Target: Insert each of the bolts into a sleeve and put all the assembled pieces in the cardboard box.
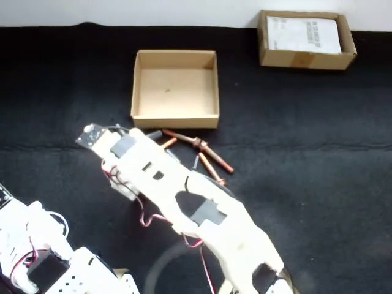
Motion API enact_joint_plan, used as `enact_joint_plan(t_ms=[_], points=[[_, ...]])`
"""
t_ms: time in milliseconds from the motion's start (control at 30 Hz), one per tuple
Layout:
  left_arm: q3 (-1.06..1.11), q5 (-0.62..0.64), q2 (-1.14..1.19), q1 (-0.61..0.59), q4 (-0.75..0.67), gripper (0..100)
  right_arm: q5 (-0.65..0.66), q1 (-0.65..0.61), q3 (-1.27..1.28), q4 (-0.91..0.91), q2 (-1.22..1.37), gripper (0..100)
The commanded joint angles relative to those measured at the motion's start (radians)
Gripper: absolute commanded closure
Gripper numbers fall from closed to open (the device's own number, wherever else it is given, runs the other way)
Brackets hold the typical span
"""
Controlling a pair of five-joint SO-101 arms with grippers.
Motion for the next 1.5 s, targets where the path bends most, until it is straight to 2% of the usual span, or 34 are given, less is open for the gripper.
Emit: enact_joint_plan(t_ms=[0, 133, 333, 500, 633, 733, 867, 1067, 1167, 1300, 1467], points=[[-0.005, -0.005, -0.010, -0.012, -0.017, 99, 0.006, 0.045, -0.042, 0.021, -0.007, 99.1], [-0.004, -0.005, -0.010, -0.008, -0.011, 99, 0.003, 0.071, -0.088, 0.093, -0.018, 99.1], [-0.004, -0.003, -0.004, 0.008, 0.009, 99, 0.005, 0.111, -0.357, 0.294, -0.016, 99.1], [-0.007, -0.002, -0.002, 0.200, 0.087, 99, 0.005, 0.188, -0.644, 0.420, -0.019, 99.1], [-0.008, 0.002, -0.001, 0.401, 0.097, 99, 0.005, 0.292, -0.674, 0.418, -0.128, 99.1], [-0.015, 0.002, -0.001, 0.506, 0.092, 99, 0.005, 0.354, -0.610, 0.418, -0.259, 99.2], [-0.013, 0.003, 0.065, 0.585, 0.034, 99, 0.005, 0.432, -0.461, 0.418, -0.467, 99.2], [-0.166, 0.011, 0.484, 0.636, -0.078, 99, 0.006, 0.542, -0.171, 0.417, -0.816, 99.2], [-0.328, 0.087, 0.714, 0.679, -0.075, 99, 0.006, 0.579, -0.018, 0.417, -0.978, 99.2], [-0.524, 0.163, 0.944, 0.783, 0.015, 99, 0.008, 0.627, 0.196, 0.415, -1.156, 99.2], [-0.716, 0.333, 1.150, 0.974, 0.166, 99, 0.060, 0.704, 0.407, 0.410, -1.294, 99.2]])
